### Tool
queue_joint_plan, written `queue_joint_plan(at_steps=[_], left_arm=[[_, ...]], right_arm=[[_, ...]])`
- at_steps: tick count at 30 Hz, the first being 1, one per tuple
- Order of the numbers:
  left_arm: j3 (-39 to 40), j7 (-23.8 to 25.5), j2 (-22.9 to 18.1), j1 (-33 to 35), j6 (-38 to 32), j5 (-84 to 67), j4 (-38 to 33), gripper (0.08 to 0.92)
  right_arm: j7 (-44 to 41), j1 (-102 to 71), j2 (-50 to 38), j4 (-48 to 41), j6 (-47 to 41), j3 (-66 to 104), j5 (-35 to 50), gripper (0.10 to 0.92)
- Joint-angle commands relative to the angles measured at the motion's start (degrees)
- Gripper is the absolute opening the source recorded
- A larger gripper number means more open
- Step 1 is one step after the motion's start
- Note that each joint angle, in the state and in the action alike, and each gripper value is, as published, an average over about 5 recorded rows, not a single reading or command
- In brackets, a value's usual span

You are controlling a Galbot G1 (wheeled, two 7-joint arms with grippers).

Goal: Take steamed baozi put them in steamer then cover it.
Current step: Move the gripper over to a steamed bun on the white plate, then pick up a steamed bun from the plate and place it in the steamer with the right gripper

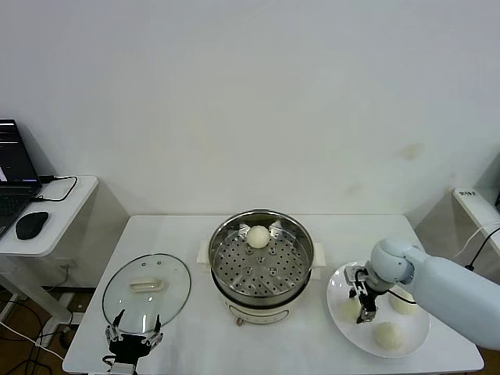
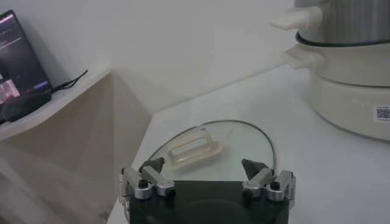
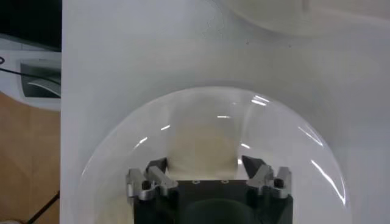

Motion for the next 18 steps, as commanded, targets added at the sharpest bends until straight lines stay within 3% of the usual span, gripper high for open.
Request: queue_joint_plan(at_steps=[1, 10, 18], left_arm=[[0.02, -0.06, 0.06, -0.01, -0.01, 0.02, 0.07, 0.823], [0.38, -0.07, 0.14, -0.91, -0.02, 0.01, -0.08, 0.823], [0.6, -0.23, 0.51, -1.66, -0.15, 0.34, -0.12, 0.823]], right_arm=[[0.15, -0.02, -0.14, -0.43, -0.05, 0.6, 0.11, 0.536], [-2.03, 6.83, -5.48, 2.57, -1.03, 2.99, 5.47, 0.509], [-4.86, 30.19, -5.94, 3.3, -2.36, -8.55, 16.38, 0.509]])
